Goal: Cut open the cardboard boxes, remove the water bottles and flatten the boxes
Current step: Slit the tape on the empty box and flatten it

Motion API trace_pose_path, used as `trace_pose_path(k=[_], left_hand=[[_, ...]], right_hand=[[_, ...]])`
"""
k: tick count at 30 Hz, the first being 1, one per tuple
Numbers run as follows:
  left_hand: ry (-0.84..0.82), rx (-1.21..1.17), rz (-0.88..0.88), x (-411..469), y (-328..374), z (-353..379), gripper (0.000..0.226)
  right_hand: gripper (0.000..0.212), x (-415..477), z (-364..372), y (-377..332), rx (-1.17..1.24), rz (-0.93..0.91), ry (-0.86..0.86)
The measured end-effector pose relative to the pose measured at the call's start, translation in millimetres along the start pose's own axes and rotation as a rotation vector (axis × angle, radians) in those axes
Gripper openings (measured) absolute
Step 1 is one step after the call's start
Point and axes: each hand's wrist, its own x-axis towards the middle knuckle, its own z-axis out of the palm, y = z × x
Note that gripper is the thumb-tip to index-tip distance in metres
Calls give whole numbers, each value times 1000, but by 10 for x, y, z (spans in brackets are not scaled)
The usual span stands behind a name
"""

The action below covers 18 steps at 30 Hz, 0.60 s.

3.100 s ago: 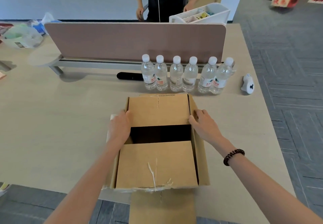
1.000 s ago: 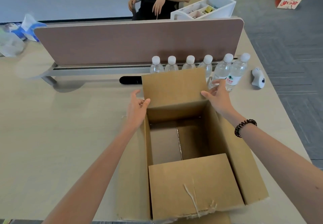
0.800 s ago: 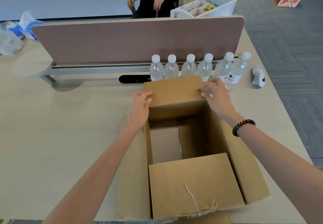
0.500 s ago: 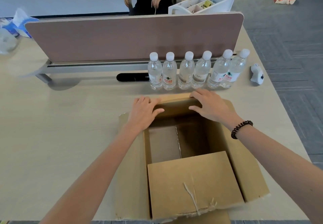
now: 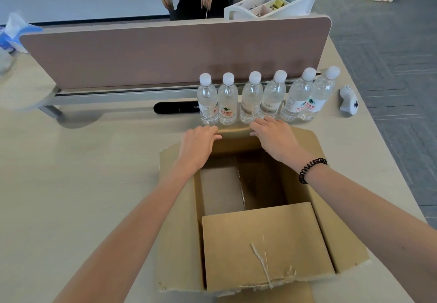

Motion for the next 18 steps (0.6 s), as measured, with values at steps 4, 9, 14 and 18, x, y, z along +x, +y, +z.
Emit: trace_pose_path(k=[4,9,14,18], left_hand=[[-24,-30,-12,111,-66,0,29],[-27,-60,-16,107,-77,51,30],[-20,-74,-29,97,-83,49,30],[-9,-47,-42,57,-89,56,27]], right_hand=[[13,71,16,-11,-29,38,25],[14,59,103,-28,-8,56,42],[14,33,137,-12,-12,60,80],[15,1,132,-15,39,83,44]])
